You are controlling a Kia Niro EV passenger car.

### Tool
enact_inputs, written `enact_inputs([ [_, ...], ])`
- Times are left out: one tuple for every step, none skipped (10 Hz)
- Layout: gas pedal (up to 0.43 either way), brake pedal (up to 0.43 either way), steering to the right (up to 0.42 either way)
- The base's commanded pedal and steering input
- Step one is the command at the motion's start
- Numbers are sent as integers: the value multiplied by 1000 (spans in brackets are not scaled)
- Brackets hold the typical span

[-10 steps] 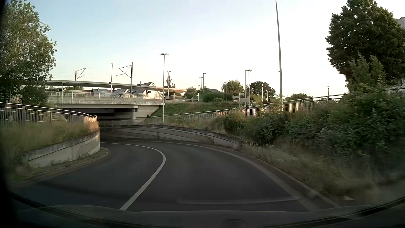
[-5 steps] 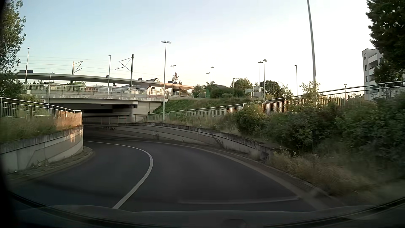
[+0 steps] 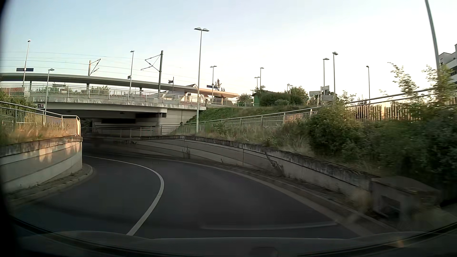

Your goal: Follow the waypoints while adhering to traffic rules and regulations

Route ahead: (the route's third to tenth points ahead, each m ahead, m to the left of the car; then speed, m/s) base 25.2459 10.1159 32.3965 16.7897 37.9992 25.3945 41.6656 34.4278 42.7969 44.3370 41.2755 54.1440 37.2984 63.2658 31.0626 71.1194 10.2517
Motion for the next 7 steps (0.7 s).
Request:
enact_inputs([
  [0,30,-89],
  [0,30,-94],
  [0,30,-97],
  [0,30,-101],
  [0,30,-104],
  [0,30,-107],
  [0,30,-109],
])
